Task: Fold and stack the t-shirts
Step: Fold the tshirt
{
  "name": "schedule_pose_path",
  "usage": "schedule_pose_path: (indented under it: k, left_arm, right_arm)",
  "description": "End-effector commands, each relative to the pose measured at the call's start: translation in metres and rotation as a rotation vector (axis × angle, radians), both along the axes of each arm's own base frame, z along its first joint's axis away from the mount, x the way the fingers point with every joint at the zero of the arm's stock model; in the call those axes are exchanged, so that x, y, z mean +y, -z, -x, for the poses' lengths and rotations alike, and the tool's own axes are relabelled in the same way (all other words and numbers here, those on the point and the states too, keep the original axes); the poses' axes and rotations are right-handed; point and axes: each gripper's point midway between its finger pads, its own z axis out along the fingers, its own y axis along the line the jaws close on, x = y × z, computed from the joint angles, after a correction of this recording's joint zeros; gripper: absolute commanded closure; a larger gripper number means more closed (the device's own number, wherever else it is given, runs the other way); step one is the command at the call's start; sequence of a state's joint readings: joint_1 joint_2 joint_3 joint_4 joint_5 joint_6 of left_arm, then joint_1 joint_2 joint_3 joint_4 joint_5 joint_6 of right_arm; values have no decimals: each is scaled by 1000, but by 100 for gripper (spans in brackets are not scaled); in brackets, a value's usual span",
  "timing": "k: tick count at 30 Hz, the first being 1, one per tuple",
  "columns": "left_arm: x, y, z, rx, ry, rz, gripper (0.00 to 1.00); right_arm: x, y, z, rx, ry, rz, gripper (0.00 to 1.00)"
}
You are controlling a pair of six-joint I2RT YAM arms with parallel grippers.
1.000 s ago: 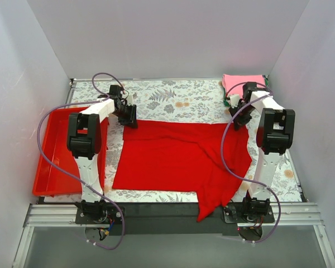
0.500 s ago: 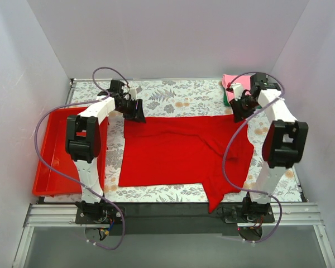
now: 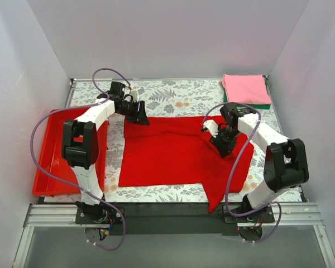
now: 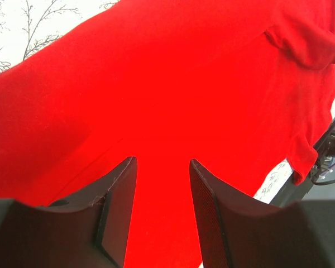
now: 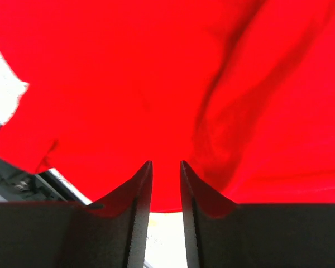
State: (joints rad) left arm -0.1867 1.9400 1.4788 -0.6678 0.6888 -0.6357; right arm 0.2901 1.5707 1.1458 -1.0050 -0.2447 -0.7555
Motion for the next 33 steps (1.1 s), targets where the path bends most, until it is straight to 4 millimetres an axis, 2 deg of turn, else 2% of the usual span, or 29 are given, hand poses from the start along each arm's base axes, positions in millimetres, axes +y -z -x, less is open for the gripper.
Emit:
schedule_pose_path:
  k: [1, 5, 10, 16, 20, 21, 22, 24, 28, 29, 32, 33]
  left_arm:
    - [0, -32, 1, -75, 8, 22, 59]
    - [1, -29, 2, -70, 10, 15, 58]
    - [2, -26, 4, -72, 15, 7, 58]
    - [4, -22, 4, -73, 18, -5, 58]
    - [6, -20, 3, -77, 19, -21, 58]
    - [6, -19, 3, -76, 19, -23, 58]
    - [6, -18, 2, -73, 19, -23, 58]
    - [6, -18, 2, -71, 21, -22, 58]
    - [7, -18, 4, -67, 28, -29, 58]
    - [7, -17, 5, -66, 31, -33, 58]
    - [7, -14, 6, -57, 39, -35, 58]
    - [7, -13, 6, -52, 41, -33, 58]
  right_arm:
    - [-4, 14, -15, -44, 35, 52, 66]
    - [-4, 34, -24, -38, 47, 84, 63]
    - [-8, 48, -28, -40, 51, 111, 62]
    - [-12, 64, -30, -18, 45, 145, 67]
    - [-15, 59, -38, -47, 46, 163, 74]
    - [-15, 59, -40, -51, 47, 165, 84]
    - [-15, 57, -42, -57, 44, 166, 91]
    - [-16, 54, -44, -69, 47, 169, 99]
    - [-11, 25, -55, -115, 37, 129, 99]
    - [-10, 10, -66, -148, 38, 101, 99]
    - [-17, 0, -87, -168, 53, 75, 99]
    - [-18, -8, -103, -197, 66, 67, 99]
